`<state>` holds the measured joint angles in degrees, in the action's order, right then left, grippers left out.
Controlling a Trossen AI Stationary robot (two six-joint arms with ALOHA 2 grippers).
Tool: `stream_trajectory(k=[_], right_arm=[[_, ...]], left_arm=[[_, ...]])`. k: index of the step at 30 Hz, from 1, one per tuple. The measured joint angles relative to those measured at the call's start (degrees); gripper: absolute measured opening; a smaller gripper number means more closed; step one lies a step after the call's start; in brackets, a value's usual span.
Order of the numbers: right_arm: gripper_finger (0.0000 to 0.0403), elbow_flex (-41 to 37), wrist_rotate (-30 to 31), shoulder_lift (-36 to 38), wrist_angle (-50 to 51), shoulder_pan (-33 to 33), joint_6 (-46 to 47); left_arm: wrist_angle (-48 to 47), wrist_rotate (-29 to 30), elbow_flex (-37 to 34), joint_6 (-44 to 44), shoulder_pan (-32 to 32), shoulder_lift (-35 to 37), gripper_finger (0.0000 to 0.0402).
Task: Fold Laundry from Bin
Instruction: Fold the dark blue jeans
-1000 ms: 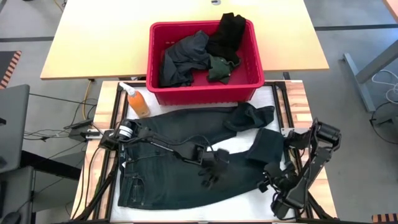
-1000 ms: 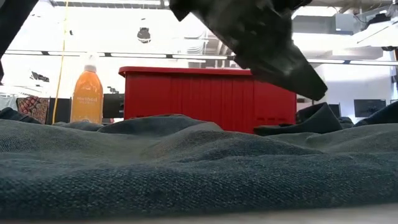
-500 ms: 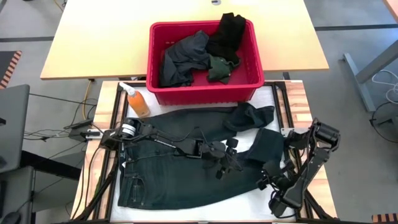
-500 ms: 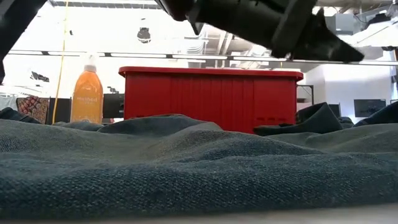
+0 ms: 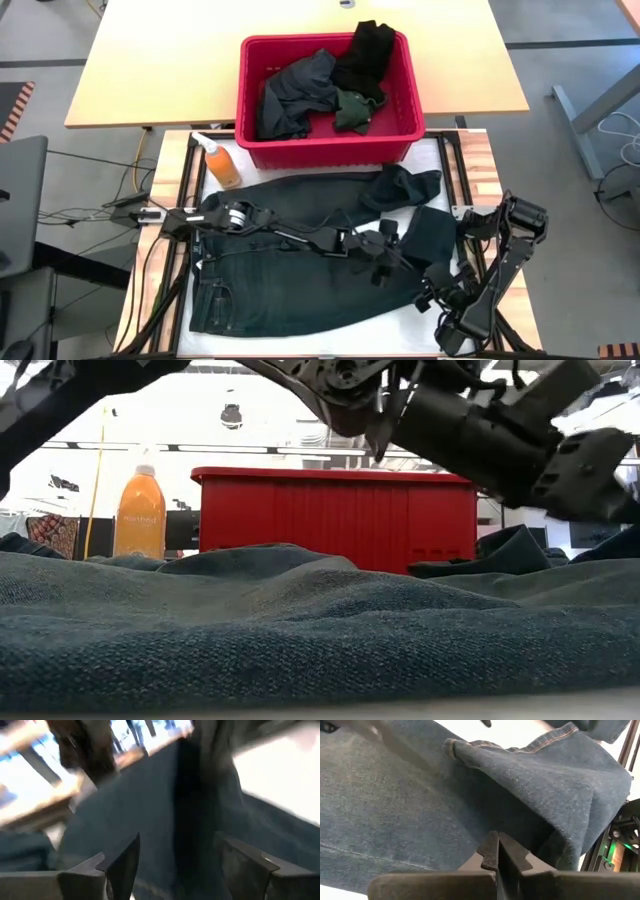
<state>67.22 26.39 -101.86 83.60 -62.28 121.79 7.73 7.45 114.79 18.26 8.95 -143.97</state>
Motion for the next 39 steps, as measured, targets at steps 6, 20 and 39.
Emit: stream_trajectory(k=[6,20,39], right_arm=[[0.0028,0.02,0.03,-0.02,0.36,-0.02,-0.11],[0.0027,0.02,0.63,-0.02,1.10,0.50,-0.23],[0.0025,13.69,13.22,-0.04,6.40,-2.89,-6.86]], left_arm=[[-6.27,0.34,2.04,-3.87,-0.90,-2.78,0.0245],[-1.87,1.09,2.13,-5.79,-1.42,-2.46,0.0097],[-2.87,3.85,14.15,4.79,-2.58,0.71,0.0000]])
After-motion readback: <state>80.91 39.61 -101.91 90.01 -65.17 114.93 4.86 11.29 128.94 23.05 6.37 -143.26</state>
